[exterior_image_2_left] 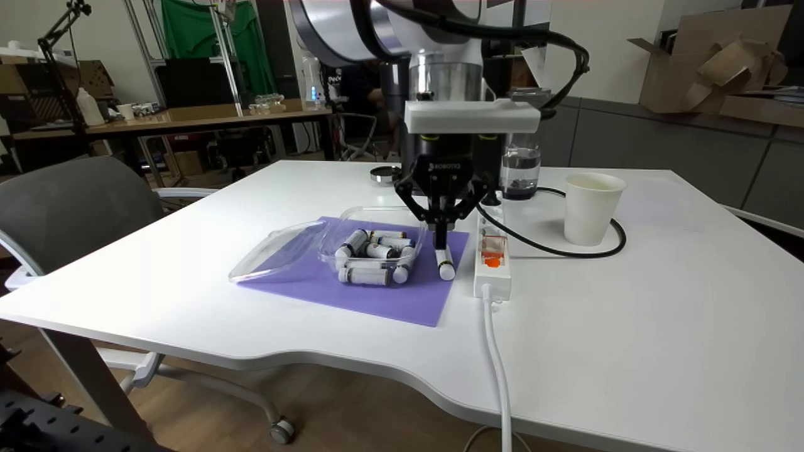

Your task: Open the clear container, put the bottle on the table inside the clear container

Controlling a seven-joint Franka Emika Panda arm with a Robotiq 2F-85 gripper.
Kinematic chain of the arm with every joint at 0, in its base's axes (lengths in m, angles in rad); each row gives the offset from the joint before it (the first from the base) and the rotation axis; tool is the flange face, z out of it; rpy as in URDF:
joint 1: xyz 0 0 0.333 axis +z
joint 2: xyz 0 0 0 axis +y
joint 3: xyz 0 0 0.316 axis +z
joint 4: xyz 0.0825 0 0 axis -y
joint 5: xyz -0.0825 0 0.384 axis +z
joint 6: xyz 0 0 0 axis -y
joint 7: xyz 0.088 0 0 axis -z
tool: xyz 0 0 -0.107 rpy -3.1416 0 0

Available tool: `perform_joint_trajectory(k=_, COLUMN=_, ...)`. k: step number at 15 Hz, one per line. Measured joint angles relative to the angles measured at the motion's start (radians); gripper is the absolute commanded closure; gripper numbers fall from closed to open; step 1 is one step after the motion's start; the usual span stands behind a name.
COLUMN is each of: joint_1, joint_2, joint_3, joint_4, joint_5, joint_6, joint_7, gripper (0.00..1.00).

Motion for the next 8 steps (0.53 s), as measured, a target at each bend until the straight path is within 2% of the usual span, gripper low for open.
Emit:
perform_joint_trajectory(k=2, joint_1=0.001, joint_2=0.014, joint_3=-0.005, joint_4=0.001, joint_5=-0.001, joint_6=0.001, joint_7=0.000, gripper=1.00)
perform_joint_trajectory(k=3, joint_1=0.001, joint_2=0.022, joint_3=-0.007, joint_4=0.002, joint_5=-0.001, joint_6=0.002, joint_7=0.000, gripper=0.74)
perform_joint_trajectory(k=5, joint_1=0.001, joint_2=0.035, joint_3=-0.009, joint_4=0.003, joint_5=-0.001, joint_6=0.003, joint_7=0.001, gripper=0.67)
perform_joint_trajectory(k=8, joint_1=0.001, joint_2=0.054, joint_3=-0.010, joint_4=0.007, joint_5=-0.001, joint_6=0.017, joint_7=0.002, gripper=0.46)
